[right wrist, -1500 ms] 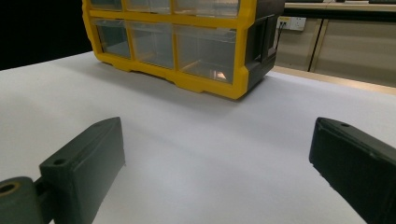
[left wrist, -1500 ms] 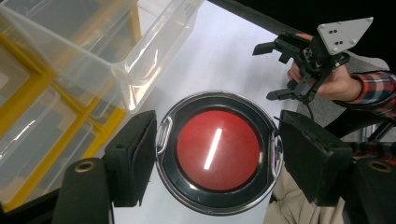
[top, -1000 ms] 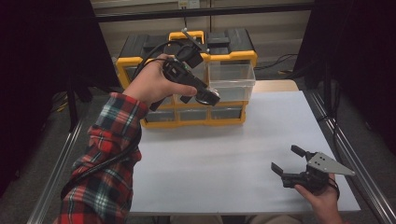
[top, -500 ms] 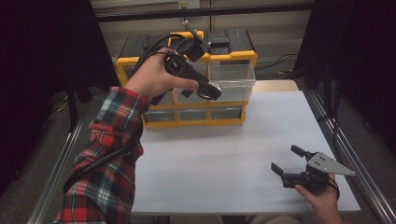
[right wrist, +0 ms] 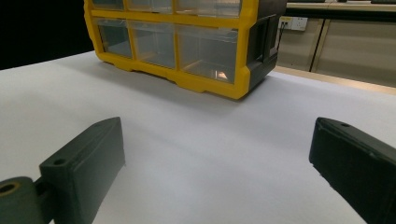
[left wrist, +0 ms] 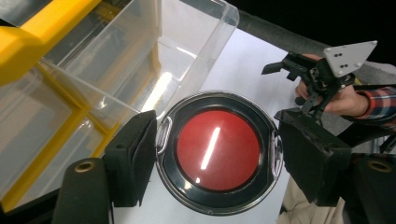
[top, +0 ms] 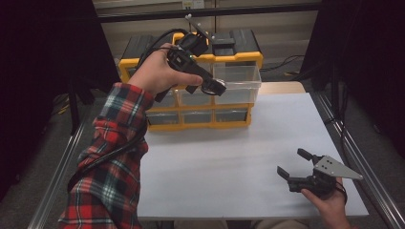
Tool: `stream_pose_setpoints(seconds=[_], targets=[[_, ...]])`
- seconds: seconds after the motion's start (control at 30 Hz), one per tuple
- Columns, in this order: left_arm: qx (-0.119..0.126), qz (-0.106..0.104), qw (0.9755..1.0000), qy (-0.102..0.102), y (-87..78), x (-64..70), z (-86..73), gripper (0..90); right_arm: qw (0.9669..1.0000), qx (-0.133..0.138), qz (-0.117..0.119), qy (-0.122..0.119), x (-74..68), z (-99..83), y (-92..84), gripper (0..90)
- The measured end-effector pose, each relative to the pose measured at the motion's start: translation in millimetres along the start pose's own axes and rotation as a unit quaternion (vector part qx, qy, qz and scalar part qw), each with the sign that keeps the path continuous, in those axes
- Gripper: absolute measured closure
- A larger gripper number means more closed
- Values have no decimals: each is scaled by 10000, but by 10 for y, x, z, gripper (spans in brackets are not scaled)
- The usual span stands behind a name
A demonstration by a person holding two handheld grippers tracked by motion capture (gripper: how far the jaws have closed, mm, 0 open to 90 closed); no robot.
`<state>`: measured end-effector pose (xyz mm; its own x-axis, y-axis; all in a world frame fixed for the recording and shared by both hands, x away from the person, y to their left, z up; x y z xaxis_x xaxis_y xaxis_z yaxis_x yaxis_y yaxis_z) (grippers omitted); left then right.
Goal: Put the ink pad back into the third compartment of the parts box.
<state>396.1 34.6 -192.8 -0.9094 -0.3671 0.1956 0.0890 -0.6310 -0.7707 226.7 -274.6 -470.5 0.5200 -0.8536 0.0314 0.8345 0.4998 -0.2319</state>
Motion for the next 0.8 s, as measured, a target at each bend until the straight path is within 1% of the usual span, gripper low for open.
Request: stream_pose_setpoints(seconds=[0.03,0.07,0.13,0.17,0.2,0.23,0.27,0.3,0.33,0.4,0.47,0.5,0.53,0.63,0.67,0.7,0.73,0.77,0.8], targets=[[1,14,10000,-30,5,0,11,302,10000,0,0,1,0,0,0,30],[-24,33,10000,34,5,-7,21,302,10000,9,-1,-15,4,-1,1,30],[-13,104,9999,-1,2,-6,46,302,10000,10,1,-17,5,-1,1,30],[-2,103,9999,44,8,-13,59,302,10000,12,0,-15,5,0,1,30],[-31,98,9999,34,10,-14,64,302,10000,3,7,0,2,0,-1,30],[-50,139,9999,83,22,-25,71,302,10000,5,14,6,1,1,-3,30],[-69,154,9998,82,25,-30,75,302,10000,12,12,-1,3,2,-3,29],[-27,166,9998,70,35,-41,82,302,10000,10,14,-2,3,1,-3,30],[-18,165,9999,6,37,-40,84,302,10000,9,17,0,3,0,-4,30],[-4,163,9999,28,40,-54,94,302,10000,23,8,-15,6,2,-5,30],[27,169,9998,47,39,-72,111,302,10000,35,6,31,3,4,-5,30],[54,189,9998,-15,44,-69,116,302,10000,29,7,40,3,3,-5,30],[32,199,9998,49,40,-85,127,302,10000,31,5,37,3,4,-5,30],[89,224,9997,24,53,-97,155,302,10000,23,8,10,6,2,-4,30],[54,225,9997,79,51,-107,164,302,10000,34,-2,34,5,3,-2,30],[94,224,9997,21,64,-103,172,302,10000,32,6,33,5,2,-2,30],[87,241,9997,23,66,-110,179,302,10000,31,0,34,4,2,-1,29],[63,259,9996,88,73,-125,189,302,10000,19,-4,34,4,2,-3,30],[53,277,9996,76,79,-128,194,302,10000,21,4,39,2,3,-2,30]])
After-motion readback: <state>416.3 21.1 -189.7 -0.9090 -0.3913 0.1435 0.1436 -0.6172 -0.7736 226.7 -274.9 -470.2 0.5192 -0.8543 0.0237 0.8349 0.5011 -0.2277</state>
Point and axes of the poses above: each handheld gripper's, and its own axes: y roughly forward along the jaws, z roughly out of its top, x roughly to its right, the point moved 3 cm from there along y, roughly forward along the jaws, and after that the axes turned 4 degrees about -y, right-handed, at the moved point
